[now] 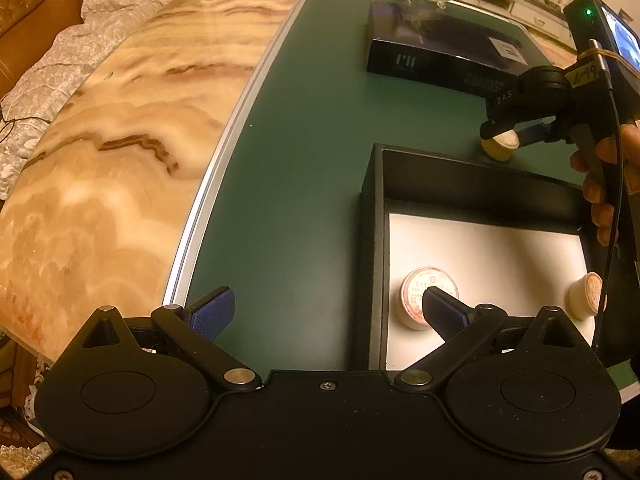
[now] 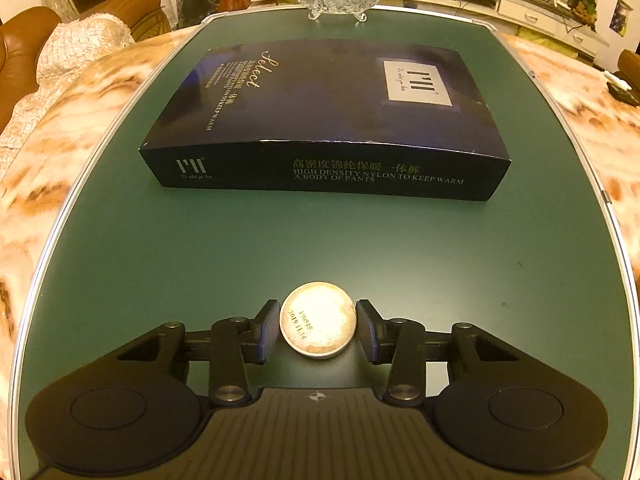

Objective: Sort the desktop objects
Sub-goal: 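Grasp the last plain cream tin with the right tool, then set the cream tin between the other two tins in the tray, open right tool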

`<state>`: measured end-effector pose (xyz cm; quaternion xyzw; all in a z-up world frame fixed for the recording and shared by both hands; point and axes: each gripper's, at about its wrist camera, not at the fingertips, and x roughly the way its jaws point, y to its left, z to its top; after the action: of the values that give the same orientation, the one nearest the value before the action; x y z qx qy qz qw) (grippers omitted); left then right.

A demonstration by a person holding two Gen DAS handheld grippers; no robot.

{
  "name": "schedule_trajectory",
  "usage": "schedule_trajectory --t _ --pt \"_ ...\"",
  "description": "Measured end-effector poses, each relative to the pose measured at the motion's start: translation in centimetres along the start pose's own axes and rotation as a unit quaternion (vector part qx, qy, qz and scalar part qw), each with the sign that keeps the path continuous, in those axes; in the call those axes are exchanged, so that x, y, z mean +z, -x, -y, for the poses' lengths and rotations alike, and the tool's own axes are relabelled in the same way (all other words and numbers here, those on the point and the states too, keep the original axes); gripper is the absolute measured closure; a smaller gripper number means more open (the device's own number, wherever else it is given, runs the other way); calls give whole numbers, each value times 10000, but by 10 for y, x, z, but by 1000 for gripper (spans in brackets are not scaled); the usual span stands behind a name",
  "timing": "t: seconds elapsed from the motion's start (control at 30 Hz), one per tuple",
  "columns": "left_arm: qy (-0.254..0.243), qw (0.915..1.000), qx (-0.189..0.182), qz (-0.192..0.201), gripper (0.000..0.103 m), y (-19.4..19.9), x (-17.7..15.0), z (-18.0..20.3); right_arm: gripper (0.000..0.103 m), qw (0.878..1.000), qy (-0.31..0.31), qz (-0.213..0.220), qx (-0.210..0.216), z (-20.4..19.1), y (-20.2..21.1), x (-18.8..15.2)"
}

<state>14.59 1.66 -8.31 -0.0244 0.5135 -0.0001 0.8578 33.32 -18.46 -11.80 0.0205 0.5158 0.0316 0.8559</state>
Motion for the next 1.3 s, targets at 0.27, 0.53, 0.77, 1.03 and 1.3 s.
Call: schedule_trajectory --t 0.27,0.53,0.77,1.03,1.3 --pt "32 10000 51 26 1 8 -2 -2 58 9999 26 121 64 -3 22 -5" --pt "74 9998 58 169 1 31 -10 -5 58 9983 111 484 313 -6 90 -30" --pt "170 9996 18 244 1 49 -21 -6 58 9975 49 430 563 1 125 -85" --pt "148 9995 80 281 1 59 -29 -5 58 9981 11 156 598 1 111 -127" --pt "135 9994 170 287 1 60 -29 -6 58 9983 29 54 574 -8 93 -139"
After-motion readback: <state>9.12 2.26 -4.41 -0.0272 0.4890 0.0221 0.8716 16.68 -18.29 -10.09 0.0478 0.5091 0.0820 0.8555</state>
